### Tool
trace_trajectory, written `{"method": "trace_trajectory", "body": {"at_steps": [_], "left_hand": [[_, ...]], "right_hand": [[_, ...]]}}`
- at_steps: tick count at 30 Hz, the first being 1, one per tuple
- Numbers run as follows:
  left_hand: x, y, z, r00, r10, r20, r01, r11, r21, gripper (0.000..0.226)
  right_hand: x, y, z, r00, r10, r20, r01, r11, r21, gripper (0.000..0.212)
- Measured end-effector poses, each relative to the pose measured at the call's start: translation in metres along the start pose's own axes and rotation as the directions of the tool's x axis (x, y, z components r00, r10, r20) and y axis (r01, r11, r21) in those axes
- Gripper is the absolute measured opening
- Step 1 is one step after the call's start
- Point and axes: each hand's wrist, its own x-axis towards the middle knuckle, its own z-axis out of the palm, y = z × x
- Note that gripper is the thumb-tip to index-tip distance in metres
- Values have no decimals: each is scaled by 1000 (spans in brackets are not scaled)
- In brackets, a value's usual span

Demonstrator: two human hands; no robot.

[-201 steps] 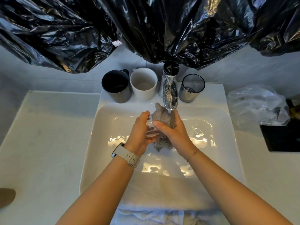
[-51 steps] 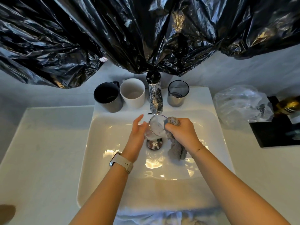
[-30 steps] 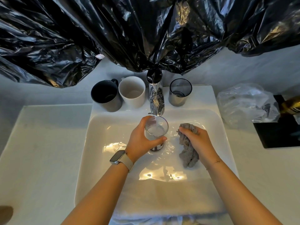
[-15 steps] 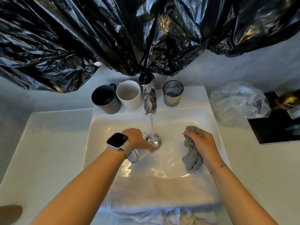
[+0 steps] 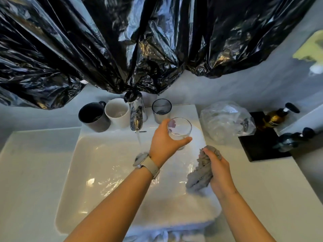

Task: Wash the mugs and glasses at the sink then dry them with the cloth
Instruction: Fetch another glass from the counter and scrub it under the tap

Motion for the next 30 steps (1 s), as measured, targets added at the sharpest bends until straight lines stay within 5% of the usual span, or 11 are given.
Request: {"method": "trace_trajectory", "body": {"at_steps": [9, 22, 30], "left_hand": [[94, 15, 50, 996, 86, -31, -73, 951, 300, 76], [111, 12, 56, 988, 141, 60, -153, 903, 401, 88], [5, 29, -34, 940, 341, -5, -321, 890, 325, 38]], "right_hand": [[17, 0, 4, 996, 21, 92, -18, 999, -30, 13], [9, -12, 10, 986, -16, 167, 40, 989, -142, 24], [-26, -13, 30, 962, -103, 254, 152, 971, -183, 11]]}}
